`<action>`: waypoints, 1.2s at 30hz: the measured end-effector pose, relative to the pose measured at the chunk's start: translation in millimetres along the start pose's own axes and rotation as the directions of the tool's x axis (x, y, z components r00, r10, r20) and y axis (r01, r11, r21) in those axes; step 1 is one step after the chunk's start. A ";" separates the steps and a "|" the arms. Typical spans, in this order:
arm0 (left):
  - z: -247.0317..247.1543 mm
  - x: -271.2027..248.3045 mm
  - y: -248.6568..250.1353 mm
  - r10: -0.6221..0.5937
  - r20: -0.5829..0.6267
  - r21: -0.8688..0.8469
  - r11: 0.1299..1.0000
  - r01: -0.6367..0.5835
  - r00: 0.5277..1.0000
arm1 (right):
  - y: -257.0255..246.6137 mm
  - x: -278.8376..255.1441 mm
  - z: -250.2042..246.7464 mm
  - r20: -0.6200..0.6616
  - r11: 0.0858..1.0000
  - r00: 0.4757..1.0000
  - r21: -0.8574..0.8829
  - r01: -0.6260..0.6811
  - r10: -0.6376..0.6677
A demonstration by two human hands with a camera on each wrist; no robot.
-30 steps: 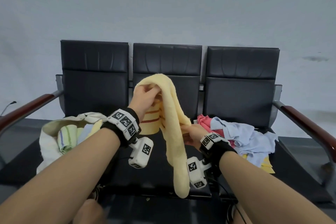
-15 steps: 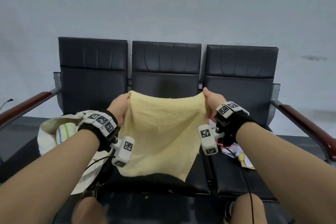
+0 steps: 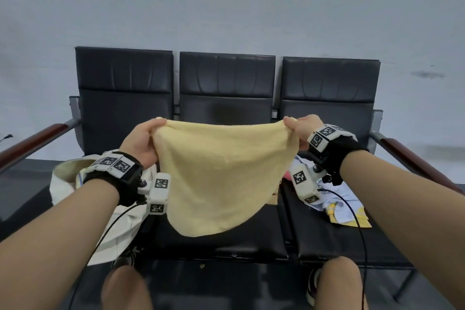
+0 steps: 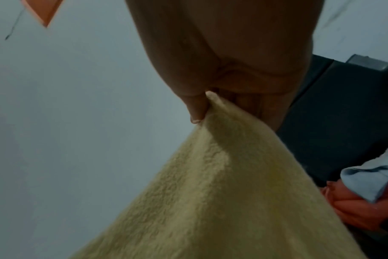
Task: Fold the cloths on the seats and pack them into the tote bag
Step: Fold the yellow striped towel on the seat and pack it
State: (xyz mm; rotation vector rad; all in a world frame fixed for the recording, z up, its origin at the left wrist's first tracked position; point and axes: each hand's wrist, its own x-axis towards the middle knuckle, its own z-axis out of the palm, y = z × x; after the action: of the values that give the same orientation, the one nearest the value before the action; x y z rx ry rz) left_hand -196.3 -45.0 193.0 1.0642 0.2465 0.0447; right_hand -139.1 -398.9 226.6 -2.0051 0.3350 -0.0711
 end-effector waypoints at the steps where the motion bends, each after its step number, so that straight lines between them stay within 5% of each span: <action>1: -1.1 0.1 -0.4 -0.005 0.046 0.005 1.000 0.004 0.999 | 1.0 -0.7 -1.7 -0.009 1.000 1.000 -0.019 -0.021 0.021; 5: -5.1 -0.1 -3.1 0.075 0.080 -0.002 0.997 -0.076 0.994 | 28.8 44.7 -7.6 -0.012 0.991 0.993 -0.060 -0.116 0.115; 7: -9.5 -0.3 -3.3 0.102 0.067 0.003 0.995 -0.103 0.992 | 29.6 44.8 -9.3 0.019 0.989 0.991 0.052 -0.136 0.136; 14: -16.9 -8.9 -0.3 0.297 -0.115 0.335 0.910 -0.245 0.948 | 5.6 -10.1 -25.3 0.342 0.964 0.929 0.167 -0.209 0.142; 19: -7.3 -15.9 -1.7 0.528 -0.155 0.589 0.728 -0.351 0.835 | 11.1 -15.3 -23.0 0.207 0.998 0.977 -0.055 -0.042 0.053; 25: -5.1 -16.1 -0.7 0.495 -0.206 0.520 0.786 -0.334 0.844 | 17.7 -11.5 -17.8 0.062 0.972 0.989 -0.203 -0.119 0.134; 31: -15.1 -2.2 0.1 0.518 -0.339 0.518 0.799 -0.304 0.785 | 17.6 10.1 -7.0 0.014 0.986 0.991 -0.100 -0.131 0.133; 36: -23.5 31.5 0.0 0.585 -0.313 0.726 0.655 -0.208 0.748 | 7.2 40.7 9.5 0.094 0.995 0.995 -0.089 -0.038 0.046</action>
State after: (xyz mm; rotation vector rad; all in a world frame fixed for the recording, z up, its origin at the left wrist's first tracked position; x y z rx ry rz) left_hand -170.9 -19.9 176.5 1.8062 0.5386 0.7408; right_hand -99.6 -404.4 212.0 -2.0789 0.3233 0.0667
